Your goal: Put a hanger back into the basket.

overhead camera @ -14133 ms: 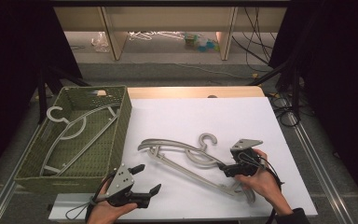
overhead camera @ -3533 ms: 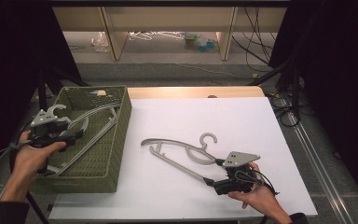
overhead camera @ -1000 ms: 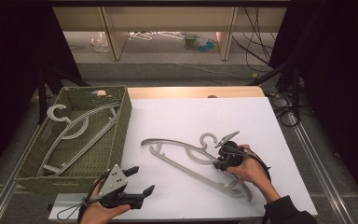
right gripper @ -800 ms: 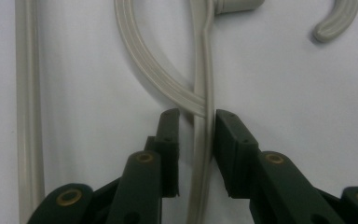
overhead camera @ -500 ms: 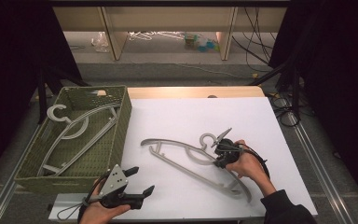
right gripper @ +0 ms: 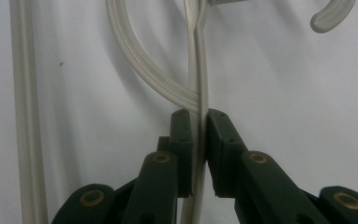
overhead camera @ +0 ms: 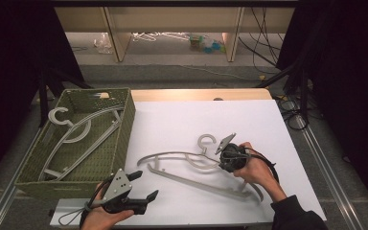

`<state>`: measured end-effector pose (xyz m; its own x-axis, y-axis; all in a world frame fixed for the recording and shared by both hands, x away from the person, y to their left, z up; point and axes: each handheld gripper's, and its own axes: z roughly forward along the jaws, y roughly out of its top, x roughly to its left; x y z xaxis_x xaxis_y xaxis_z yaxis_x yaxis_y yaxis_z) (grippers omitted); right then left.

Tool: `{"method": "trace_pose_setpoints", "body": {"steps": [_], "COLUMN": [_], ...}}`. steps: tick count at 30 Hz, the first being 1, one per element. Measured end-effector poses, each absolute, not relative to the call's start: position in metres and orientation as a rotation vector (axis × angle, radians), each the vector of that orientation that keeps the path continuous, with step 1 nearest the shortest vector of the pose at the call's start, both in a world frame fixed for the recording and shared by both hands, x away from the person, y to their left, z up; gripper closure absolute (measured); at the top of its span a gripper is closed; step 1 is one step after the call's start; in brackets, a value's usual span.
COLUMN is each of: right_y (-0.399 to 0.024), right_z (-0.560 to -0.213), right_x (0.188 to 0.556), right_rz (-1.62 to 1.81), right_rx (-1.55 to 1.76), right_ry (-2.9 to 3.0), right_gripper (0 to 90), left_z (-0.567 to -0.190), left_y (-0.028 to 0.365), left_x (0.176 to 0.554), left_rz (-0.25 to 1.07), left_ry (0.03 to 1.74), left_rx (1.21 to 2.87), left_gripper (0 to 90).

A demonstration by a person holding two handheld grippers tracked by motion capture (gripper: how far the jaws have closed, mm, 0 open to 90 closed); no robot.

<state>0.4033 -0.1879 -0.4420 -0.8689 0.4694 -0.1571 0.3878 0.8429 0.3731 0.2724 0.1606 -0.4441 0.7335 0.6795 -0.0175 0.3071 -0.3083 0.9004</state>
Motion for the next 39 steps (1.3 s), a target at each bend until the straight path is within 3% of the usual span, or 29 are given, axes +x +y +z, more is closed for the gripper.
{"method": "trace_pose_setpoints", "body": {"steps": [6,14,19,29,33,39], "right_y": [-0.184,-0.178,-0.175,-0.170,-0.167,-0.165], "right_z": [-0.425,-0.406,-0.395,-0.389,-0.387,-0.386], "right_x": [0.387,0.368,0.360,0.351,0.347,0.345], "right_rz": [0.457,0.481,0.497,0.531,0.542,0.554], "right_rx": [0.549,0.383,0.323,0.276,0.250,0.228], "right_ry": [2.715,2.659,2.630,2.612,2.612,2.608], "right_gripper": [81.9,81.9,81.9,82.0,82.0,82.0], "left_z": [-0.434,-0.424,-0.420,-0.419,-0.421,-0.421], "left_y": [0.155,0.127,0.105,0.074,0.068,0.062], "left_x": [0.284,0.314,0.338,0.357,0.363,0.368], "left_rz": [0.582,0.529,0.406,0.411,0.407,0.400], "left_ry": [0.701,0.696,0.736,0.666,0.620,0.494], "left_rx": [1.934,2.003,2.070,2.126,2.172,2.213], "left_gripper": [21.4,22.3,23.6,29.8,38.1,61.3]}}
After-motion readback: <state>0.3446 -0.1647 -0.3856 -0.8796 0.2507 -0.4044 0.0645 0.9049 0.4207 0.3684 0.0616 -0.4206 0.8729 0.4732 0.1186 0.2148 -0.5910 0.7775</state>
